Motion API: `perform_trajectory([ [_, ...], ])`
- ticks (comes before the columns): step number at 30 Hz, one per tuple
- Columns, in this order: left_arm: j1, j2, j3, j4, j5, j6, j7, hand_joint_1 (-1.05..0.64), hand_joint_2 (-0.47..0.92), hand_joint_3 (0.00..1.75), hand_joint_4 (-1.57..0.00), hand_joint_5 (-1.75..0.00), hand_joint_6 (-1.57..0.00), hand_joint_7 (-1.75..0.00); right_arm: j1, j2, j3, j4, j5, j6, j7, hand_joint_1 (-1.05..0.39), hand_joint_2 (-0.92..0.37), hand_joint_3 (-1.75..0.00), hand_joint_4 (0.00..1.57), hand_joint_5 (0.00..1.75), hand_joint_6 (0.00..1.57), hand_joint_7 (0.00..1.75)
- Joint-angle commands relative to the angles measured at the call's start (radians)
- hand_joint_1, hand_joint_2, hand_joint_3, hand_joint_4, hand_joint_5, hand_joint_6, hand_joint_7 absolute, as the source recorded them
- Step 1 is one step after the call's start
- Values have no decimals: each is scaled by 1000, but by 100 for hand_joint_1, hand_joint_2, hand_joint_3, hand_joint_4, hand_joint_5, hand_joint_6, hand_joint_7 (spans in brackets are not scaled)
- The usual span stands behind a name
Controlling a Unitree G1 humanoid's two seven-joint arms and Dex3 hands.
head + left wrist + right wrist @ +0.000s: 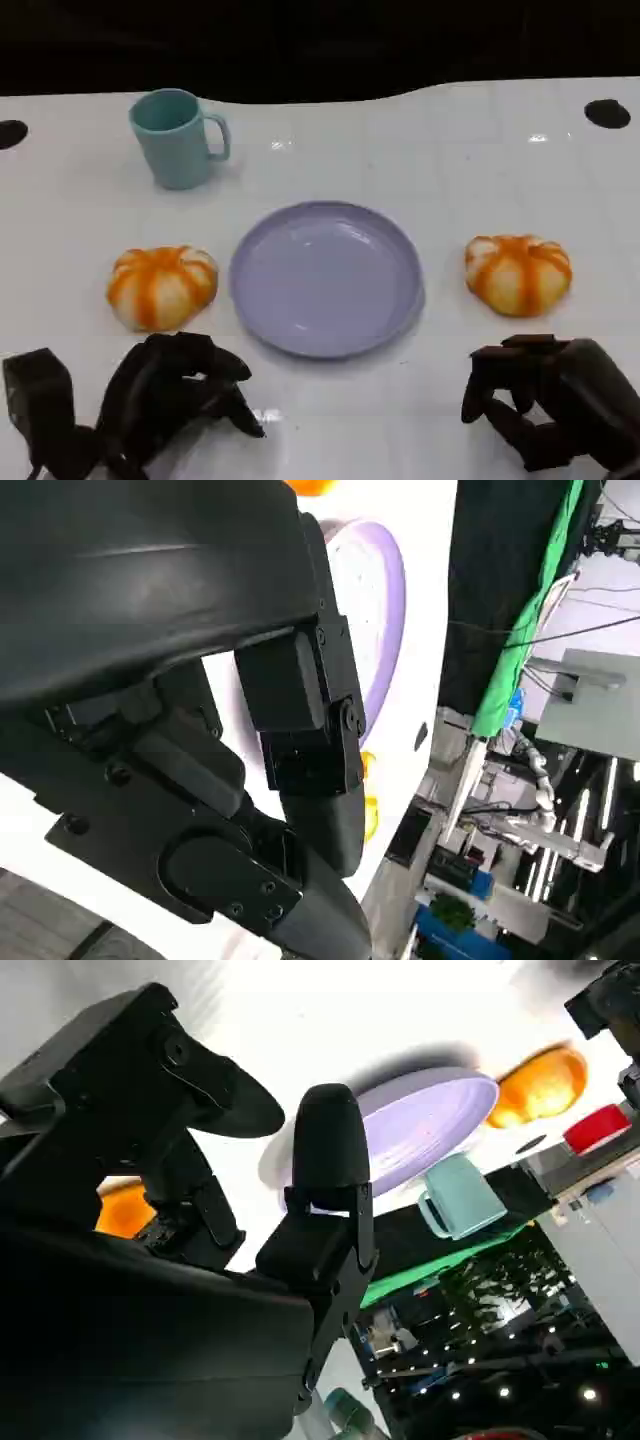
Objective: Grasp the bread from the table and place it into the plate.
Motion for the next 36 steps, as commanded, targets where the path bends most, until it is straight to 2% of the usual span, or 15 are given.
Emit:
perform_trajectory([
  [1,-11,19,6,7,-1,-14,-12,-105,72,0,-157,-58,-157,-21,-4,-15,-6,5,7,1,-5,-10,-32,-125,90,175,87,125],
  [16,-12,19,4,7,2,-17,-9,-105,72,0,-157,-58,-157,-21,-7,-15,-5,10,5,-2,-10,-11,-31,-126,90,175,88,123],
  [24,-14,18,7,13,-2,-17,-11,-105,72,0,-157,-58,-157,-20,0,-15,-19,-8,47,-13,6,-10,-32,-126,89,174,85,123],
  [27,-13,19,6,10,0,-17,-9,-105,72,0,-157,-58,-157,-20,2,-20,-25,-26,53,-18,5,-12,-40,-110,85,164,85,110],
  [31,-11,19,5,6,0,-14,-10,-105,72,0,-157,-58,-157,-20,11,-19,-38,-50,61,-12,5,-16,-48,-85,81,134,86,82],
  [34,-11,18,6,9,0,-15,-8,-105,72,0,-157,-58,-157,-21,21,-15,-53,-79,61,2,4,-21,-57,-70,72,130,85,61],
  [36,-11,18,8,10,-5,-13,-14,-105,72,0,-157,-58,-157,-20,26,-13,-62,-97,63,7,6,-26,-67,-55,63,124,80,48],
])
